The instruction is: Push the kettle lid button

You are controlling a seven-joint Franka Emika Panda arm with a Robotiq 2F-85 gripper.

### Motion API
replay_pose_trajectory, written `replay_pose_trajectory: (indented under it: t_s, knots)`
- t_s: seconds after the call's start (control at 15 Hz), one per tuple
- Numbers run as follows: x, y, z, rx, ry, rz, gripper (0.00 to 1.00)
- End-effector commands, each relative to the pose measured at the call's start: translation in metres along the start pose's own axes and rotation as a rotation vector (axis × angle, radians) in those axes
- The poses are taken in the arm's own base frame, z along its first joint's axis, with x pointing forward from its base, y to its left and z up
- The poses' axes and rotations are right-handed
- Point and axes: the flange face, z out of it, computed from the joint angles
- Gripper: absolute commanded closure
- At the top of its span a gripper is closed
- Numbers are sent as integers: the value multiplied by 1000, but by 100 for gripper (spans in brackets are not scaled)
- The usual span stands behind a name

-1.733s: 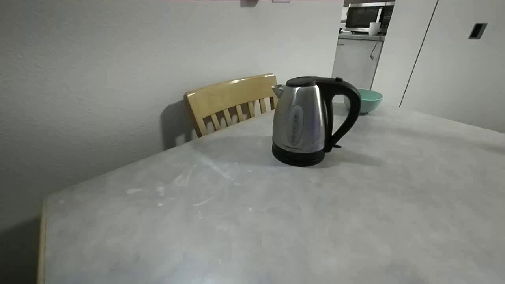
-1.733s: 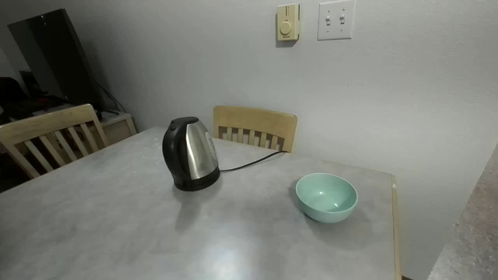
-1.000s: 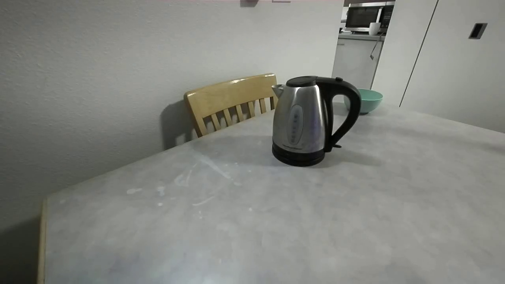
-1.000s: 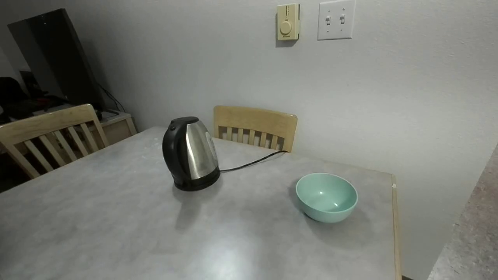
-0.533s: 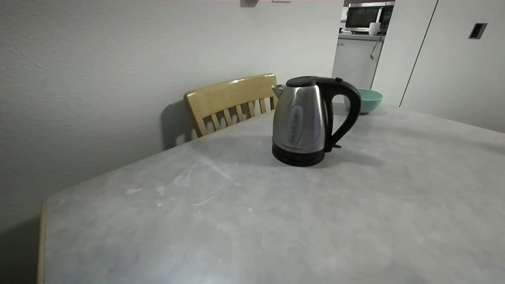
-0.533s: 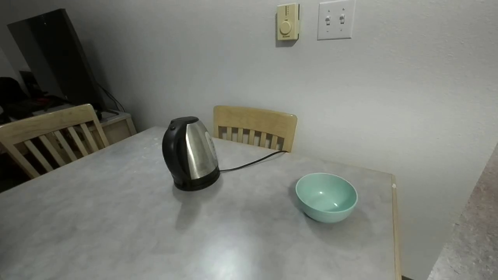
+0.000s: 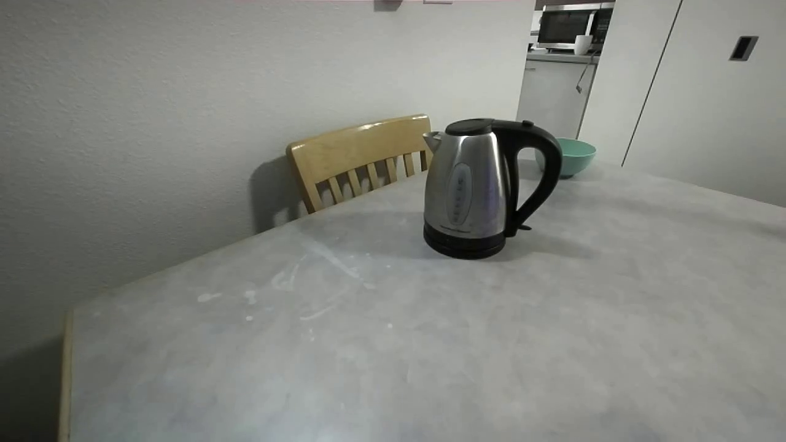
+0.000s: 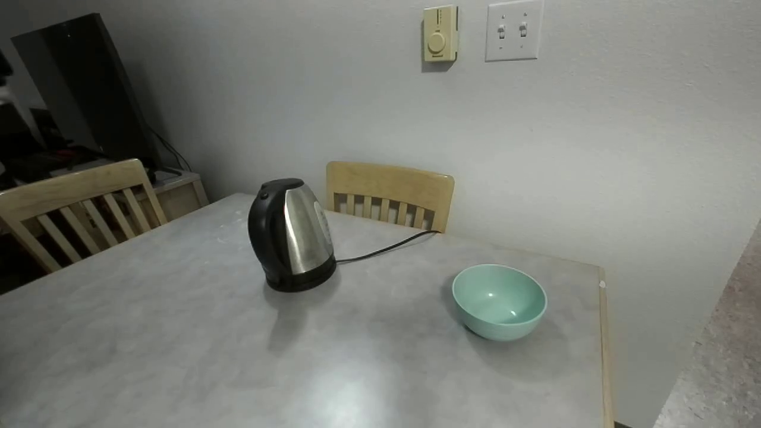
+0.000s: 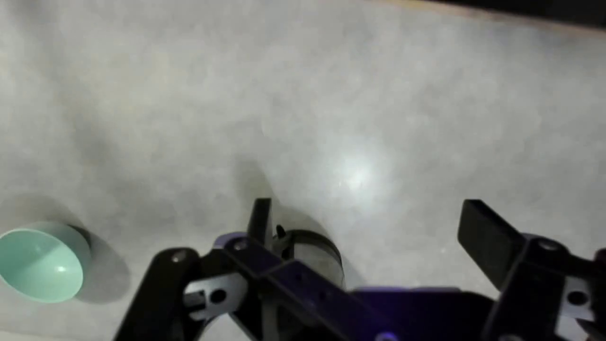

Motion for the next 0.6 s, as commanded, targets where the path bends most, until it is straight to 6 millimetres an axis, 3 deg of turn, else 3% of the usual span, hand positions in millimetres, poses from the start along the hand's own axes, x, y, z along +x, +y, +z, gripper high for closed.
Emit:
replay_pose_trajectory:
  t_s: [0.0, 0.2, 0.53]
  knots:
    - [34, 36, 20, 81, 180, 3, 0]
    - [64, 58, 48, 181, 284, -8, 0]
    - [101, 54, 98, 291, 249, -57, 0]
